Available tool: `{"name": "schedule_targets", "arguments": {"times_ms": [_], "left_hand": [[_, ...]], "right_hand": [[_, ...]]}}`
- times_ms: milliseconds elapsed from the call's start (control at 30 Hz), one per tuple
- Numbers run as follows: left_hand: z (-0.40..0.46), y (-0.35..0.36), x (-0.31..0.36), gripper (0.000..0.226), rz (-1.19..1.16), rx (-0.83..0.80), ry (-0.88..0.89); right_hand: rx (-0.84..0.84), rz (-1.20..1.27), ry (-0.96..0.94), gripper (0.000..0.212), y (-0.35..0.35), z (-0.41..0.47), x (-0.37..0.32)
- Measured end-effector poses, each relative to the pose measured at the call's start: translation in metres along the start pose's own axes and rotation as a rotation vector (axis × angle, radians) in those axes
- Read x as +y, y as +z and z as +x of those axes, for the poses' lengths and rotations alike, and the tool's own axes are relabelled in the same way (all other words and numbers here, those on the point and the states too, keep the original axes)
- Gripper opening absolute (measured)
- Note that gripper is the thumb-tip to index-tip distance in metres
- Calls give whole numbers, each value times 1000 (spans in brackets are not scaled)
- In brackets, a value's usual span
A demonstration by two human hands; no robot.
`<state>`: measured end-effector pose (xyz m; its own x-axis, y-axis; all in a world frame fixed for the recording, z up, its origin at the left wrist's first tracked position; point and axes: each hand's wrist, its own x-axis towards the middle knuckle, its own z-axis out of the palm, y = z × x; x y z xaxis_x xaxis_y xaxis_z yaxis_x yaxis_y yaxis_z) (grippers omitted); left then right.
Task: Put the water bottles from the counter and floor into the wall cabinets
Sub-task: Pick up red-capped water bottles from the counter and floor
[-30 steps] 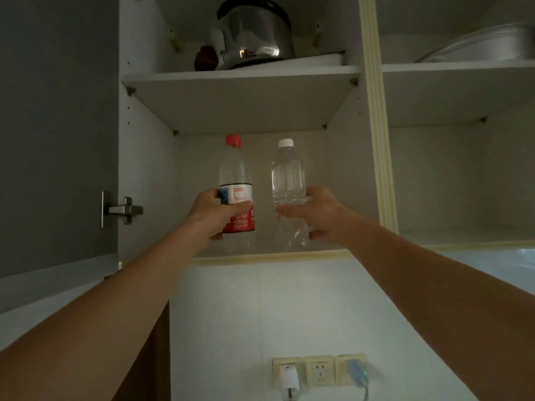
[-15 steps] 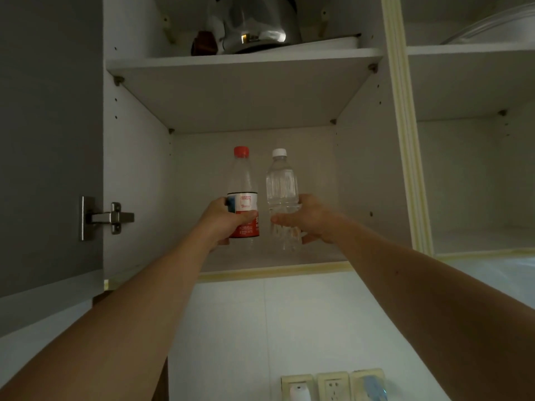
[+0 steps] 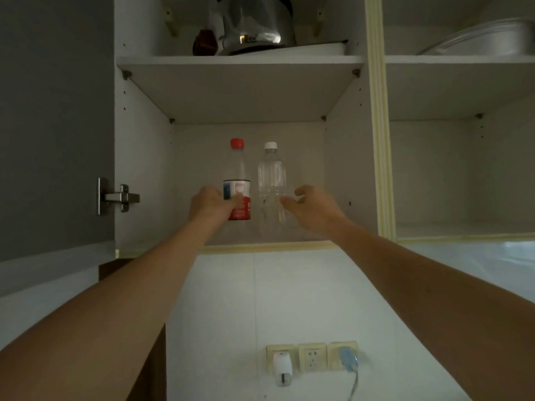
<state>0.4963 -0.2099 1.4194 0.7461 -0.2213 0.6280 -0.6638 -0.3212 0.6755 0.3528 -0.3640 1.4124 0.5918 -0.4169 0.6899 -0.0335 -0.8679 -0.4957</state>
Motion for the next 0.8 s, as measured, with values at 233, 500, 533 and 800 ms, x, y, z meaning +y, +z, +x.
{"name": "schedule_targets", "arguments": {"times_ms": [233, 500, 533, 800], "left_hand": [[-106, -26, 61, 49, -154, 188, 161], [-258, -7, 65, 48, -249, -32, 177], [-276, -3, 58, 49, -220, -59, 169], [-440, 28, -20, 43, -196, -415, 117]], "right_hand": [[118, 108, -124, 55, -51, -90, 9], [1, 353, 29, 56, -59, -231, 47], [-21, 384, 76, 53, -58, -252, 53], [-108, 212, 222, 54, -49, -448, 102]]}}
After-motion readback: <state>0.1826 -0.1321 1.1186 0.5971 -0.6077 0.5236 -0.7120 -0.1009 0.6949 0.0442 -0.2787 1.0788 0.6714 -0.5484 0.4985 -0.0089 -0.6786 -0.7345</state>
